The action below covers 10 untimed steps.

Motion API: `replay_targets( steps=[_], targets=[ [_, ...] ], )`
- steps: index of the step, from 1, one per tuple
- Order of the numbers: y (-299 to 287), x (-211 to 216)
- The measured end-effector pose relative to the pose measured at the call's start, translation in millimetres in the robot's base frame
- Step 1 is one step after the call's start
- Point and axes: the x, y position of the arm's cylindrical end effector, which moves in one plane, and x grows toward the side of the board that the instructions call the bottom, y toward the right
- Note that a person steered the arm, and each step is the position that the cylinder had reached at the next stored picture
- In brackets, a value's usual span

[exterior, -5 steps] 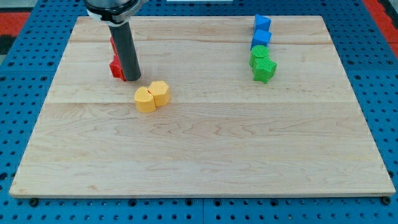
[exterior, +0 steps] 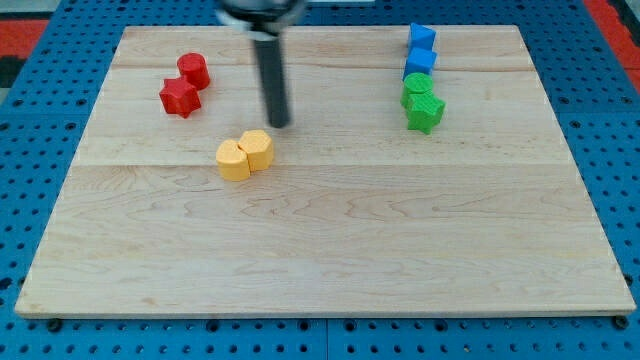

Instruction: Move the yellow hexagon below the red star

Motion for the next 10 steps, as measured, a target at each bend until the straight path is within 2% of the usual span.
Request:
replay_targets(
  steps=[1,3,4,5,6,7,9,10],
  targets=[
    [52.4,7.8],
    [1.3,72.3],
    [-62.8,51.0],
    [-76.9,21.0],
    [-102.2,12.4],
    [-86.0,27.2],
    [-134.3,23.1],
    [-130.8,23.1]
  ],
)
